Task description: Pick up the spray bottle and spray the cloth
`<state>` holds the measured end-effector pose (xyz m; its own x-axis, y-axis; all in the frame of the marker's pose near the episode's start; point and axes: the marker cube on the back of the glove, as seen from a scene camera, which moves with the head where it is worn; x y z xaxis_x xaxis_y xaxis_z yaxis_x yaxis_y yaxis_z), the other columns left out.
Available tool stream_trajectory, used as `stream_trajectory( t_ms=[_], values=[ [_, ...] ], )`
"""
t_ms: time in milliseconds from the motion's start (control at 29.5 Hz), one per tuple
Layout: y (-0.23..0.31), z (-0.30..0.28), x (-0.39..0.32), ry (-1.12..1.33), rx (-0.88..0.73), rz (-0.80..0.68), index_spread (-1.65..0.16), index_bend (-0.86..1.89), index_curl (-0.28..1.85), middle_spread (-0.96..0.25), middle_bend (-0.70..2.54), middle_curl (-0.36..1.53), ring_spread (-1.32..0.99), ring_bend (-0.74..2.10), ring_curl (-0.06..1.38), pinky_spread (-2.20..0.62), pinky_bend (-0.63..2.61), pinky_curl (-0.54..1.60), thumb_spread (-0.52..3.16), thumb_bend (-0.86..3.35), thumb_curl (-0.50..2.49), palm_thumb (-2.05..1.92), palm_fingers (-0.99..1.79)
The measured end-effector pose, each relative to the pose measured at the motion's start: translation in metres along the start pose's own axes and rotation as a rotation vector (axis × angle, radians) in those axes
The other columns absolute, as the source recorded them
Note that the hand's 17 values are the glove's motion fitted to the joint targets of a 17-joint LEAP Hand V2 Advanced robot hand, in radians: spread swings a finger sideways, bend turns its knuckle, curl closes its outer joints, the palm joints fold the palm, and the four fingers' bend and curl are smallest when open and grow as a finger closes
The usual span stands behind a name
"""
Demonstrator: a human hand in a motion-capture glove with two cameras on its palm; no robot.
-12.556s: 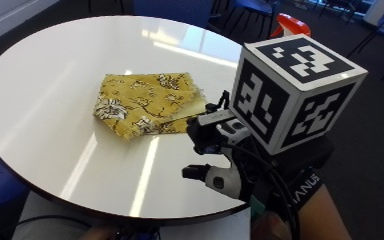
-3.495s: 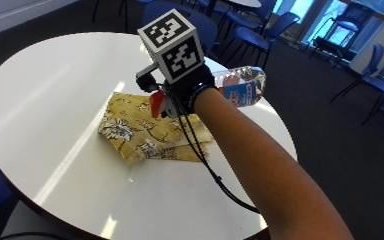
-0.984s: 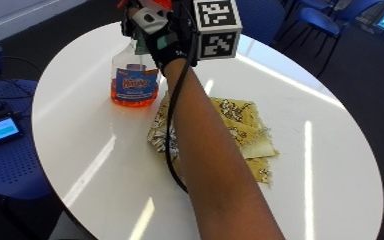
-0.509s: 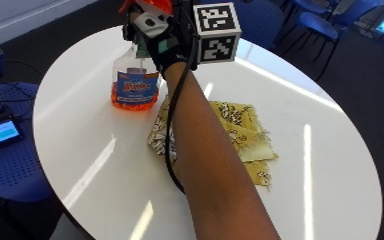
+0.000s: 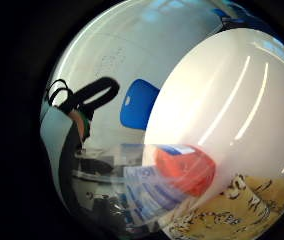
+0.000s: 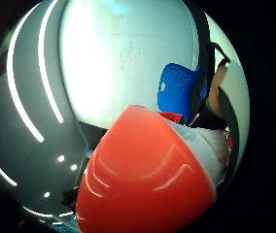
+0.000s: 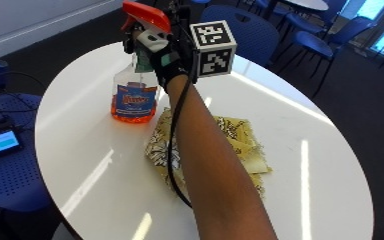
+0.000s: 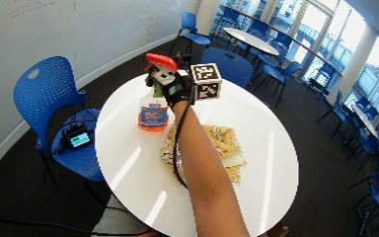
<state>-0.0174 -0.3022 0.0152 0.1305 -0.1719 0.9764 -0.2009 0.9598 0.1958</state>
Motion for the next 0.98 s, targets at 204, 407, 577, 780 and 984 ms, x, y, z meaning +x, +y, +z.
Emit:
stream_trajectory(
  t_ms=[204,407,577,780,984],
  values=[
    [0.0,0.006,0.012,0.04,-0.083,0.029,-0.32,0.25,0.56,-0.24,0.54,0.48,-0.2,0.53,0.43,-0.08,0.18,0.36,0.39,-0.03,0.81,0.91,0.95],
    [0.004,0.011,0.019,0.062,-0.106,0.046,-0.35,0.01,0.44,-0.23,0.5,0.47,-0.16,0.53,0.43,0.09,0.19,0.35,0.58,-0.02,0.79,0.9,0.66],
    [0.006,0.012,0.027,0.042,-0.092,0.062,-0.37,-0.08,0.3,-0.18,0.46,0.44,-0.13,0.5,0.41,0.16,0.3,0.37,0.69,-0.04,0.75,0.88,0.36],
    [0.01,0.011,0.036,0.075,-0.032,0.064,-0.38,-0.03,0.2,-0.1,0.38,0.41,-0.07,0.46,0.38,0.22,0.47,0.4,0.75,-0.06,0.66,0.79,0.13],
    [0.022,-0.01,0.038,0.173,0.056,0.028,-0.39,0.07,0.17,0.0,0.22,0.35,-0.02,0.42,0.35,0.24,0.56,0.41,0.79,-0.09,0.57,0.64,-0.06]
  ],
)
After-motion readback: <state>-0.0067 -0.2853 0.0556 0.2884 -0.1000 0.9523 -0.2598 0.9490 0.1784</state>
